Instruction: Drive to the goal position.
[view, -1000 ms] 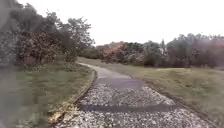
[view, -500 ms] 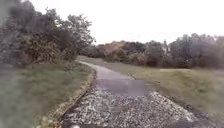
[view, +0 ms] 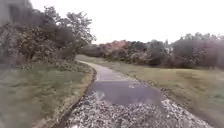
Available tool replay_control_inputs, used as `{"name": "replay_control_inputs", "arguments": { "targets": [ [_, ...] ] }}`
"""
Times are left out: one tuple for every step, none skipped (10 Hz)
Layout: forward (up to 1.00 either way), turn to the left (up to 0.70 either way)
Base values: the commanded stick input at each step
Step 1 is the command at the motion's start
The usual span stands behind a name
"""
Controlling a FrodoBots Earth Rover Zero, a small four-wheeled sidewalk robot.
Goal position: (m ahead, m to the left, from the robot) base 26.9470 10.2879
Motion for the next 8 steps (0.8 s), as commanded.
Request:
{"name": "replay_control_inputs", "arguments": {
  "targets": [
    [1.00,0.00],
    [1.00,0.00],
    [1.00,0.00],
    [1.00,0.00],
    [1.00,0.00],
    [1.00,0.00],
    [1.00,0.00],
    [1.00,0.00]
  ]
}}
